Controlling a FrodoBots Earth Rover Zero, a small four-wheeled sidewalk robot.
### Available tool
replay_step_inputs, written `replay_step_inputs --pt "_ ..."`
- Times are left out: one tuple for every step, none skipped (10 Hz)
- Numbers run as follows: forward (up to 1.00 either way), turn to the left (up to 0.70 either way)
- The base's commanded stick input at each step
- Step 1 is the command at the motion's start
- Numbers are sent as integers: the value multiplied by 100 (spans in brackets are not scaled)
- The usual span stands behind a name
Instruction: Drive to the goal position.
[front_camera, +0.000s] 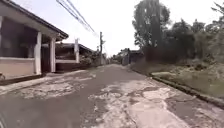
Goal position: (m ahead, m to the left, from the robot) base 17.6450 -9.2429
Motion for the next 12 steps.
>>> replay_step_inputs --pt "70 0" --pt "70 0" --pt "70 0" --pt "70 0" --pt "70 0" --pt "70 0" --pt "70 0" --pt "70 0" --pt "70 0" --pt "70 0" --pt "70 0" --pt "70 0"
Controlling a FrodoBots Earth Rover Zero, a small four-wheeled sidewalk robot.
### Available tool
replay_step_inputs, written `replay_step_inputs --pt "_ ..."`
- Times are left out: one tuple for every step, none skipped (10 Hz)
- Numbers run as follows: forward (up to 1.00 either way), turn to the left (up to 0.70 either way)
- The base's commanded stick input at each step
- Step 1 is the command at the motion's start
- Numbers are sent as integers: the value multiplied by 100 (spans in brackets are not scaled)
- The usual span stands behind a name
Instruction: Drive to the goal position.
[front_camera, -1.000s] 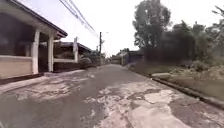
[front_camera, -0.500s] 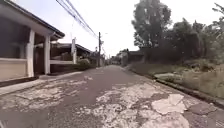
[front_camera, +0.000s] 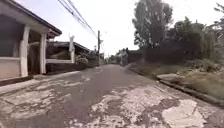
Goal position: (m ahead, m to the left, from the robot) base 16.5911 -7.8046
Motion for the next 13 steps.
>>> replay_step_inputs --pt "70 0" --pt "70 0" --pt "70 0" --pt "70 0" --pt "70 0" --pt "70 0" --pt "70 0" --pt "70 0" --pt "70 0" --pt "70 0" --pt "70 0" --pt "70 0" --pt "70 0"
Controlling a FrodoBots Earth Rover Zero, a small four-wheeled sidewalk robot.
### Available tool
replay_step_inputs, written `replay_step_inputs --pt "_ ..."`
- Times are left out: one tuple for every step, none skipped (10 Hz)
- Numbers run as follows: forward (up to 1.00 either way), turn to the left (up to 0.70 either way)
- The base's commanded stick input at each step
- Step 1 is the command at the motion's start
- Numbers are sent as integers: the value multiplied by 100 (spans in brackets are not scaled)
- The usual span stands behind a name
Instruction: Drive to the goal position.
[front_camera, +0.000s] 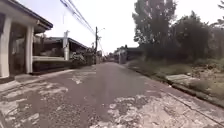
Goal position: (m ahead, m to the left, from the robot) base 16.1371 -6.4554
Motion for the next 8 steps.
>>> replay_step_inputs --pt "70 0" --pt "70 0" --pt "70 0" --pt "70 0" --pt "70 0" --pt "70 0" --pt "70 0" --pt "70 0"
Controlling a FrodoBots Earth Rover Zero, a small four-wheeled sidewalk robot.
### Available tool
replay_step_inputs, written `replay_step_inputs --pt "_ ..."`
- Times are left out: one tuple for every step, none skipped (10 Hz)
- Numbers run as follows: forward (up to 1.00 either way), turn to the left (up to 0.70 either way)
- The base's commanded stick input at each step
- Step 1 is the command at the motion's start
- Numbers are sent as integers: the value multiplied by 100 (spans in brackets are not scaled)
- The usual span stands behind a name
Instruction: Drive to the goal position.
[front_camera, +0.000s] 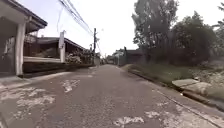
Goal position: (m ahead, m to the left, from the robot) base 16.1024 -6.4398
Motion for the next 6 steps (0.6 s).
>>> replay_step_inputs --pt "70 0" --pt "70 0" --pt "70 0" --pt "70 0" --pt "70 0" --pt "70 0"
